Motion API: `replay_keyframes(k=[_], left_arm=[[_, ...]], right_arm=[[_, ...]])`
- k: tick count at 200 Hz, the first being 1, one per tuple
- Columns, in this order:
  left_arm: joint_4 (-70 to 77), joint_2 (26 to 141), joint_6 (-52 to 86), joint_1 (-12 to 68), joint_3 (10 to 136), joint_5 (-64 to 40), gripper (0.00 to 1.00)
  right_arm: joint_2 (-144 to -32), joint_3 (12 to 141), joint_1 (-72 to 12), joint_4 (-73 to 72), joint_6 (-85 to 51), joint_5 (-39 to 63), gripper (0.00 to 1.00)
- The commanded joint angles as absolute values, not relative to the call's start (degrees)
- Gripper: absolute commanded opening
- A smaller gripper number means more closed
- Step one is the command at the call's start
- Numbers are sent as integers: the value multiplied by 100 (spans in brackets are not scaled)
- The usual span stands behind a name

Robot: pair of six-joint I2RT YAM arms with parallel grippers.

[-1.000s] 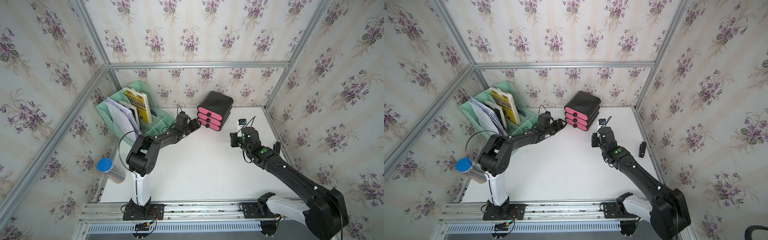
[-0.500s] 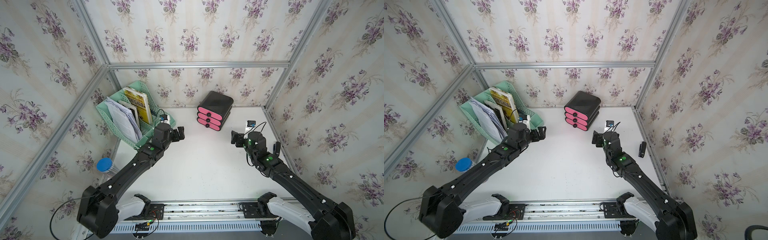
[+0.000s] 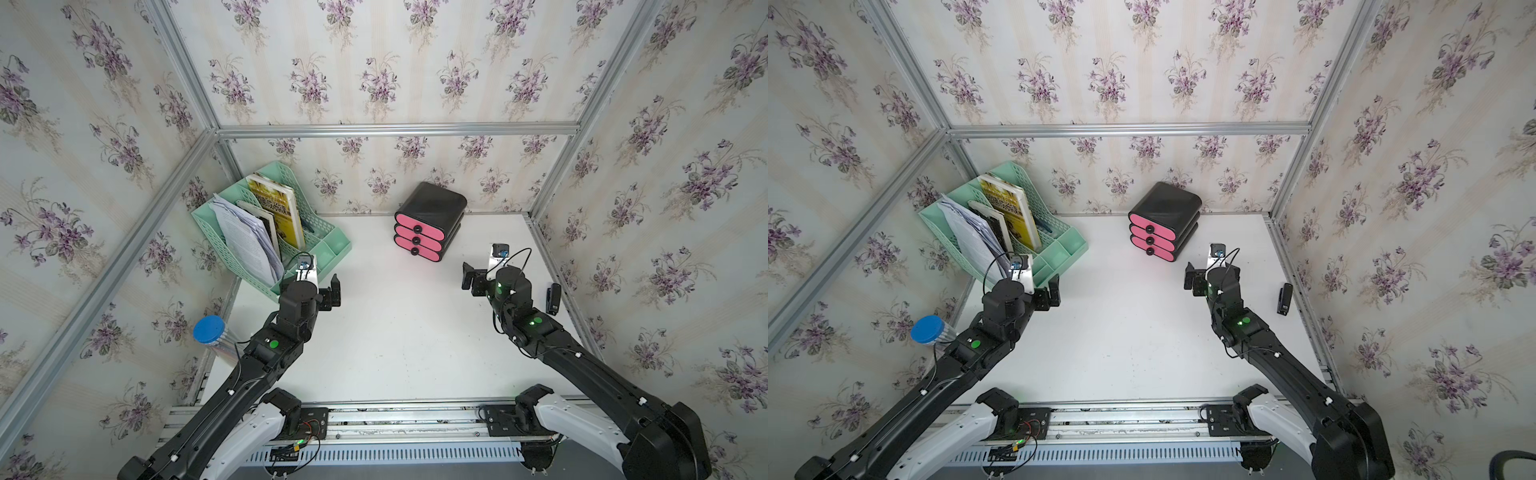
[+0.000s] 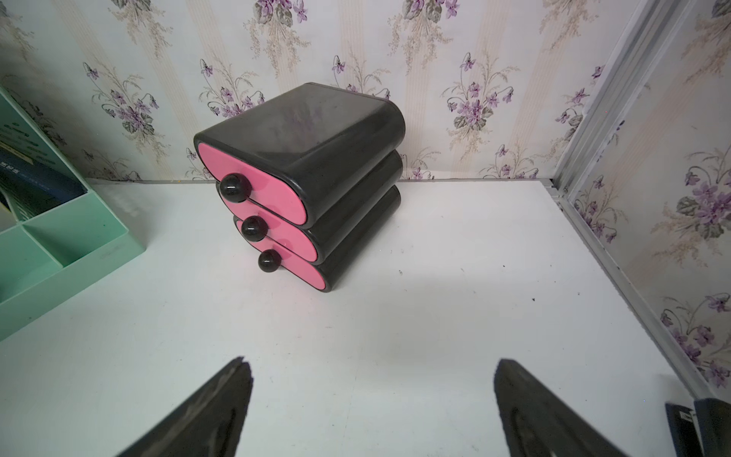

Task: Place the wired earphones into the drawer by color
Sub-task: Reset both arms

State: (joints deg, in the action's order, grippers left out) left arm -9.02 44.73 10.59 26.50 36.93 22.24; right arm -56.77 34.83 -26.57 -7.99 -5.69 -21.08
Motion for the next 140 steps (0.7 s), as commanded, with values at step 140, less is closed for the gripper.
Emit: replay_keyframes(k=[140], left_arm=[[4707,7740,-129,115,1820,389,99]], right_arm=[[-6234,2519,-1401,-3173,-351,-1527,100]])
